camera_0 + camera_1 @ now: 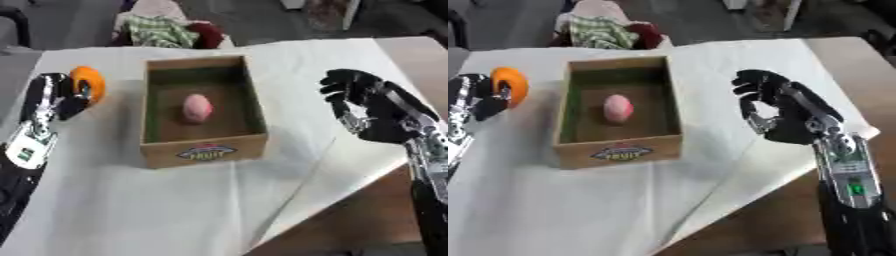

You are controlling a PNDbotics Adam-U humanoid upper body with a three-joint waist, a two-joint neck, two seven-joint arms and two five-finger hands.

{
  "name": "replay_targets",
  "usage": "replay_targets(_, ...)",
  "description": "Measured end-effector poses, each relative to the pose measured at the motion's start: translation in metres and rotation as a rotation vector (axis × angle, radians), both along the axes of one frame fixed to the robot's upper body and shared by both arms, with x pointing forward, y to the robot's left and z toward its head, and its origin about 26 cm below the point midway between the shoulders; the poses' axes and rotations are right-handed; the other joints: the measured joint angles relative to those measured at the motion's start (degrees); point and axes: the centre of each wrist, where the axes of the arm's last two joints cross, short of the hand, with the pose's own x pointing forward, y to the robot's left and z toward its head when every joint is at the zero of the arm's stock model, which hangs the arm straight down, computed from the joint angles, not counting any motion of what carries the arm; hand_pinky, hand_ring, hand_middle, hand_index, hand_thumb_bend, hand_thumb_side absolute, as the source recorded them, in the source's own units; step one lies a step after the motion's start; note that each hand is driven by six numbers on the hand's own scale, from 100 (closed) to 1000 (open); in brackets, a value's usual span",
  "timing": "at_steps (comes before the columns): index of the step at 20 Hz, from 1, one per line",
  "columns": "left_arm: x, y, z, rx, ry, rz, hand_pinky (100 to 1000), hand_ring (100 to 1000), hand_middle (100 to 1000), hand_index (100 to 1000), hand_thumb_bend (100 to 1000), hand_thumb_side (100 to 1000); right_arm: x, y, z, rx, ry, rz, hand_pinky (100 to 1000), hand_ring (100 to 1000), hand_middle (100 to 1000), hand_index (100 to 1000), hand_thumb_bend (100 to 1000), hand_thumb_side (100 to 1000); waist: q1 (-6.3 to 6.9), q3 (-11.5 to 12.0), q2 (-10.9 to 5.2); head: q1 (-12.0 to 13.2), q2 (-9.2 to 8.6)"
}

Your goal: Pick up objects on the table and place them in the box.

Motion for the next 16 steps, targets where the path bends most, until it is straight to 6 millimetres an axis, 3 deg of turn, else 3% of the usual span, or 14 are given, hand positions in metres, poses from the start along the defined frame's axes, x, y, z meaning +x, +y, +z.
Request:
replay_targets(9, -0.002, -0.017, 0.042, -0.058, -0.121, -0.11, 693, 489, 367, 468, 100, 260, 0.0, 0.001, 0.0, -0.001, 0.001, 0.001, 788, 817, 796, 904, 100, 253, 0.07, 0.09, -0.36, -0.03, 0.0)
replay_targets(16, -0.005, -0.072, 0.083, 0.063, -0.235, -0.414, 693, 509, 389, 488, 100, 253, 0.0, 0.007, -0.002, 0.003, 0.007, 0.017, 788, 817, 796, 904, 100, 256, 0.34, -1.15, -0.91, 0.5, 0.0)
